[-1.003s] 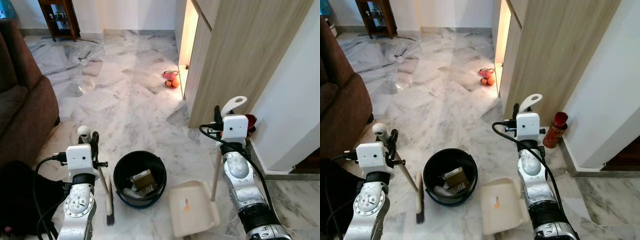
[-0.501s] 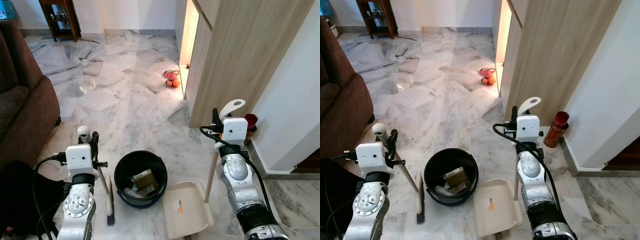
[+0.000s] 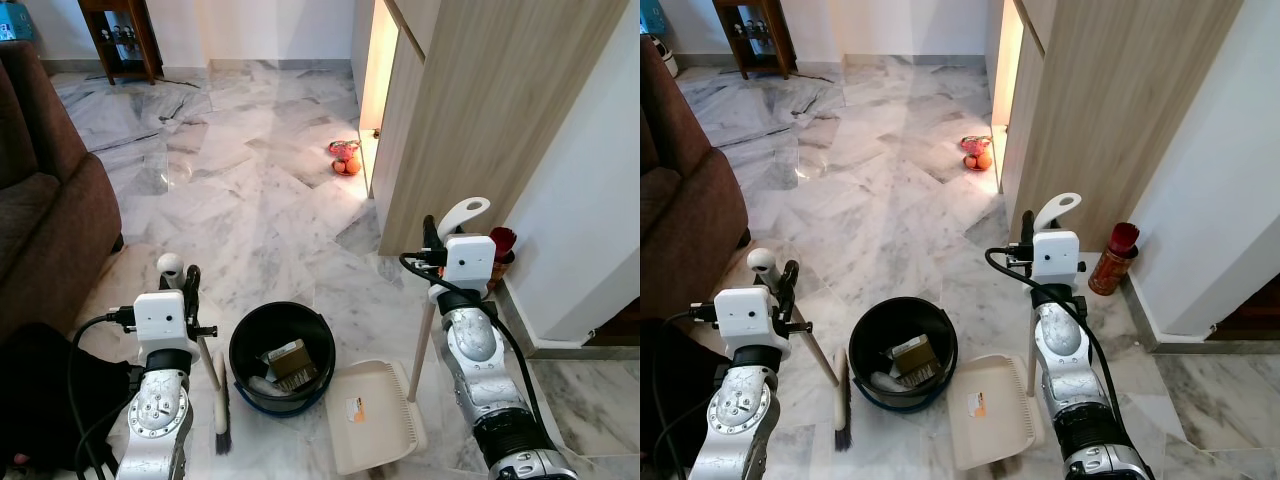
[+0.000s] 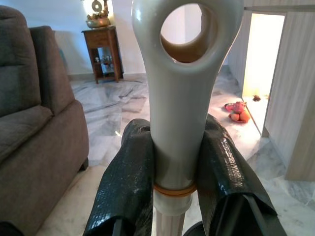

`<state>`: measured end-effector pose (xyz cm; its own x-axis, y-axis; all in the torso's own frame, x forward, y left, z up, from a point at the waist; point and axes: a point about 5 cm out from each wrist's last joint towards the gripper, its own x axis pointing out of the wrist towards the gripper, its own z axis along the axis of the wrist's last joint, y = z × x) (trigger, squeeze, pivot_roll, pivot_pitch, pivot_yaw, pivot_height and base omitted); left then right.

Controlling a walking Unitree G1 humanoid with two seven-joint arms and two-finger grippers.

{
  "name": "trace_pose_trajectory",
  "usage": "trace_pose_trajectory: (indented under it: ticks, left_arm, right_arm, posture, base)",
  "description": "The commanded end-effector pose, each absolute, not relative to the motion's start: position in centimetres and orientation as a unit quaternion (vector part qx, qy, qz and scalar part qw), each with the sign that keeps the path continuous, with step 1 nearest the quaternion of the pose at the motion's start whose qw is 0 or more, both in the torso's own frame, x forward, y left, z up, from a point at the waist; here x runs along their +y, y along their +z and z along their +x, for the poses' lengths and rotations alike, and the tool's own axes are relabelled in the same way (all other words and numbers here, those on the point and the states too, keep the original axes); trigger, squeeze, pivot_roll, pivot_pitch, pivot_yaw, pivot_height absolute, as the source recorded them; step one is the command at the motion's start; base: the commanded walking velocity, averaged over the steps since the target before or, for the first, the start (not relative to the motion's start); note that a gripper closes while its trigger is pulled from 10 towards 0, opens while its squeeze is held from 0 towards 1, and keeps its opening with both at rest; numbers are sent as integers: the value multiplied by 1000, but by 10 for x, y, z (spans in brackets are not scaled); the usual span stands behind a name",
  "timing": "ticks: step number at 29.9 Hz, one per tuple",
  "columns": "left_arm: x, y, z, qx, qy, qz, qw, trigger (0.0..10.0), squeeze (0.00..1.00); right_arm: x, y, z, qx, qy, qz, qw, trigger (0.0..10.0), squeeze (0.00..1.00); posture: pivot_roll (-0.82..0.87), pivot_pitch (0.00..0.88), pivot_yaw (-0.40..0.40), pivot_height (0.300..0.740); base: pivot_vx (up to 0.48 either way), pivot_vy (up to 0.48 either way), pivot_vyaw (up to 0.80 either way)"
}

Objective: Sweep floor

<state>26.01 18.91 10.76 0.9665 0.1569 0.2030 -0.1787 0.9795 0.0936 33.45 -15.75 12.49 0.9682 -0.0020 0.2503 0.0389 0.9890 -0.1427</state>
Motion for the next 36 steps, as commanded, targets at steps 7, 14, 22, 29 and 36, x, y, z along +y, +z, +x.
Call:
trace_pose_trajectory:
  ticks: [7, 14, 22, 29, 36]
  left_arm:
    - [187, 122, 263, -131, 84, 57, 986, 10000, 0]
    - [185, 122, 263, -131, 83, 55, 986, 10000, 0]
    - [186, 121, 262, -130, 86, 54, 986, 10000, 0]
    - [186, 121, 263, -129, 84, 54, 987, 10000, 0]
    - [186, 121, 263, -129, 84, 53, 987, 10000, 0]
  right_arm:
    - [-158, 130, 334, -140, -13, -68, 988, 10000, 0]
    - [-159, 131, 333, -143, -13, -68, 987, 10000, 0]
    - [-153, 131, 334, -143, -6, -64, 988, 10000, 0]
    - [-151, 129, 332, -140, -4, -62, 988, 10000, 0]
    - [-148, 129, 333, -138, -1, -60, 989, 10000, 0]
  posture:
    - [135, 74, 4, 740]
    - [132, 78, 7, 740]
    - [128, 79, 6, 740]
    - [127, 82, 8, 740]
    - [128, 81, 7, 740]
  base:
    - [0, 0, 0]
    - [-178, 0, 0]
    - [-253, 0, 0]
    - [-251, 0, 0]
    - [-250, 0, 0]
